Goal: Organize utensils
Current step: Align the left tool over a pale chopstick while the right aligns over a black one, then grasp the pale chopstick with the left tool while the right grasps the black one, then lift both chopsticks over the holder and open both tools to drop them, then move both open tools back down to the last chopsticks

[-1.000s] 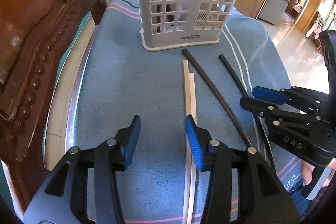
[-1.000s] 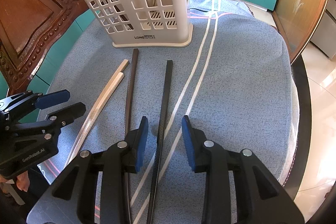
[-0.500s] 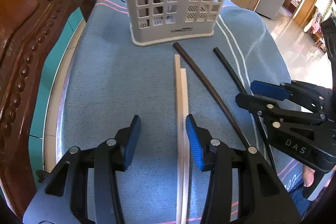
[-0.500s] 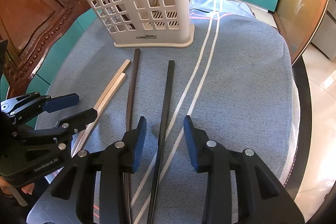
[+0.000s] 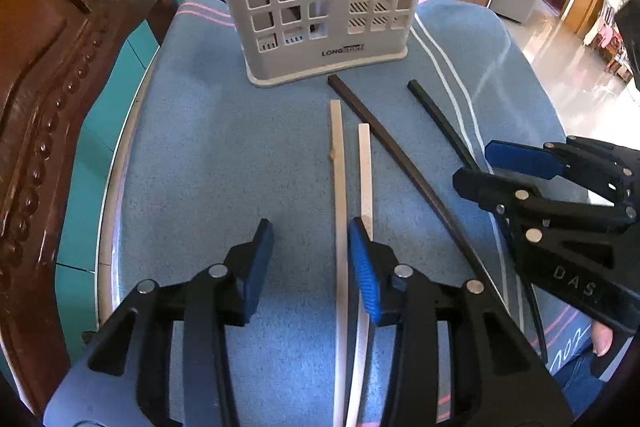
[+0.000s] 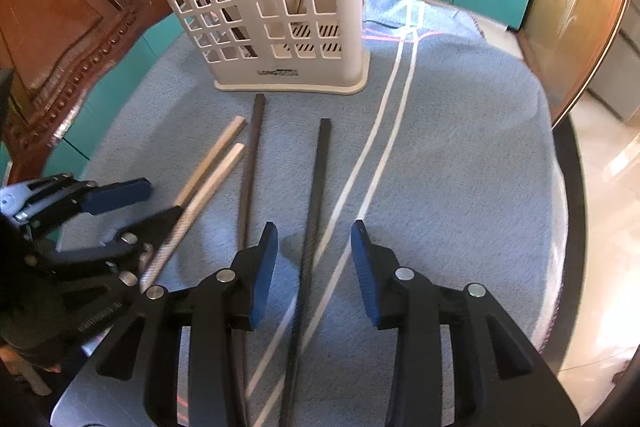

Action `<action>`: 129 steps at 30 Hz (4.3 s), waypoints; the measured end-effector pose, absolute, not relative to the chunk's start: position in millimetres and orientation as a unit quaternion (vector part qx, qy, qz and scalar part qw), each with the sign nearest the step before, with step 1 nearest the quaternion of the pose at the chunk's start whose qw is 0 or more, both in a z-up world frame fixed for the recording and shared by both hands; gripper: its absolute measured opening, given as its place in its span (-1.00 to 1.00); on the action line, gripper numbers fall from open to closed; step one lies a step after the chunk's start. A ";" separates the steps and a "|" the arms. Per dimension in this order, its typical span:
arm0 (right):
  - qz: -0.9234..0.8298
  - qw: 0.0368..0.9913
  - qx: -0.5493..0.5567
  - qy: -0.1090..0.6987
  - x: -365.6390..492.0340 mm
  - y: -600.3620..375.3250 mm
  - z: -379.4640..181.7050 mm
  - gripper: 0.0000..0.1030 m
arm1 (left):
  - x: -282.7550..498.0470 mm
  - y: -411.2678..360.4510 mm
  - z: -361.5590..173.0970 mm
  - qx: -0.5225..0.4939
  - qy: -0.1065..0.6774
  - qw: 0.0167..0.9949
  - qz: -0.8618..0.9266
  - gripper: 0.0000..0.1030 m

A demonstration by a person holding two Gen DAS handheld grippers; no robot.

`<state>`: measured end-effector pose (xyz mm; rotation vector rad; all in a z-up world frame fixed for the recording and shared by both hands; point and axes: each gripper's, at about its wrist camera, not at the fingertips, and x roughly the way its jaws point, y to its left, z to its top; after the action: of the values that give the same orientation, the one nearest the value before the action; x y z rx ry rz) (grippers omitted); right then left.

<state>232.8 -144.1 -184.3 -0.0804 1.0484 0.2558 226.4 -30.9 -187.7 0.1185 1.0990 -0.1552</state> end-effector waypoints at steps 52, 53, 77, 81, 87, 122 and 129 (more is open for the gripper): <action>0.157 0.934 0.029 0.320 189.5 -189.3 -72.6 -0.87 | 183.7 -15.4 -85.4 0.022 0.370 0.925 -0.087 -0.87; 0.164 0.937 0.032 0.308 182.2 -193.0 -62.8 -0.87 | 177.2 -14.1 -74.7 0.019 0.358 0.929 -0.092 -0.87; 0.134 0.978 0.075 0.139 239.5 -176.3 49.5 -0.87 | 228.3 21.2 60.9 -0.089 0.129 0.988 -0.014 -0.87; 0.132 0.976 0.054 0.165 247.9 -162.8 29.2 -0.87 | 241.4 11.5 44.3 -0.063 0.166 0.984 -0.015 -0.86; 0.129 0.975 0.038 0.175 244.7 -156.4 23.8 -0.83 | 243.5 14.9 36.2 -0.059 0.179 0.982 -0.024 -0.74; 0.175 0.836 -0.060 0.517 219.6 -109.7 -198.6 -0.73 | 191.4 5.2 -49.7 0.037 0.254 0.967 0.003 -0.06; 0.174 0.832 -0.022 0.527 213.1 -137.9 -201.4 -0.88 | 189.9 -2.4 -57.0 0.052 0.265 0.963 0.000 -0.01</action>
<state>213.1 -137.9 -201.4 -0.0467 1.1171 0.3699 189.9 -2.4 -57.0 0.1046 0.5362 0.0005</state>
